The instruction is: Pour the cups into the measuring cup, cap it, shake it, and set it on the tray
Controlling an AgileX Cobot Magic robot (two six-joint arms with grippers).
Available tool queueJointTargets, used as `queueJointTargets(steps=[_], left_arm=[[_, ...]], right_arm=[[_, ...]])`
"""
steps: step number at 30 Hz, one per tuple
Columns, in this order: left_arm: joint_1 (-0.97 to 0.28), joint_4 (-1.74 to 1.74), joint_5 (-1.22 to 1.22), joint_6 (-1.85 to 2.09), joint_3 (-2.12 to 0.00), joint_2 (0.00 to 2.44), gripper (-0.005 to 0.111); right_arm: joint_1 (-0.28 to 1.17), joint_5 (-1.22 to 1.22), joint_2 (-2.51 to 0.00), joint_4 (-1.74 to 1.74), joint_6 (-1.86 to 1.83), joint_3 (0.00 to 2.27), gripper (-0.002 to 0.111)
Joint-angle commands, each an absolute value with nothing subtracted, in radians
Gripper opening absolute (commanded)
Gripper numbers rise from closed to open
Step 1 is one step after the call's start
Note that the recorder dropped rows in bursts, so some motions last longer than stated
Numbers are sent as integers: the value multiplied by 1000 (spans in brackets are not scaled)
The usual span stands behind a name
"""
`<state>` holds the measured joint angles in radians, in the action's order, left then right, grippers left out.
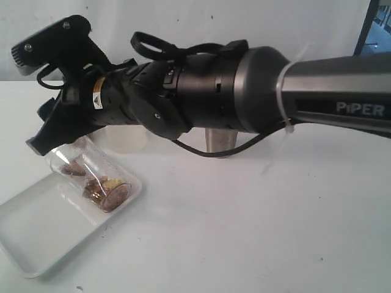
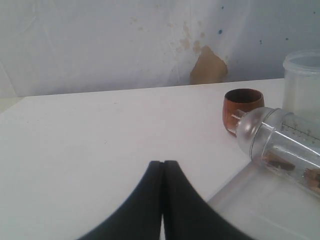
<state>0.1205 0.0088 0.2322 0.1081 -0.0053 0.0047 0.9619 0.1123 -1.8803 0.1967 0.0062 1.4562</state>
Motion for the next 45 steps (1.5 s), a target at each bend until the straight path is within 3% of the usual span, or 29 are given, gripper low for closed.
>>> queueJointTargets(steps=[1, 6, 13, 25, 28, 30, 31, 34, 39, 45], left_arm=[[114, 11, 225, 109, 0, 0, 0], [114, 11, 225, 109, 0, 0, 0], [114, 11, 225, 109, 0, 0, 0], [114, 11, 225, 109, 0, 0, 0], [114, 11, 225, 109, 0, 0, 0], [114, 11, 225, 109, 0, 0, 0], [114, 11, 225, 109, 0, 0, 0], [114, 11, 225, 109, 0, 0, 0], [114, 11, 225, 109, 0, 0, 0], [114, 11, 225, 109, 0, 0, 0]], right_arm=[[966, 294, -1887, 217, 68, 1457, 55], [964, 362, -1956, 217, 191, 1536, 62], [966, 482, -2094, 221, 176, 1658, 85], [963, 552, -2319, 217, 82, 1851, 84], [963, 537, -2345, 214, 49, 1853, 72], [967, 516, -2345, 223, 37, 1853, 48], [969, 505, -2338, 223, 37, 1853, 29], [976, 492, -2315, 216, 0, 1853, -1], [976, 277, -2227, 101, 0, 1767, 0], [976, -281, -2051, 76, 16, 1465, 0]])
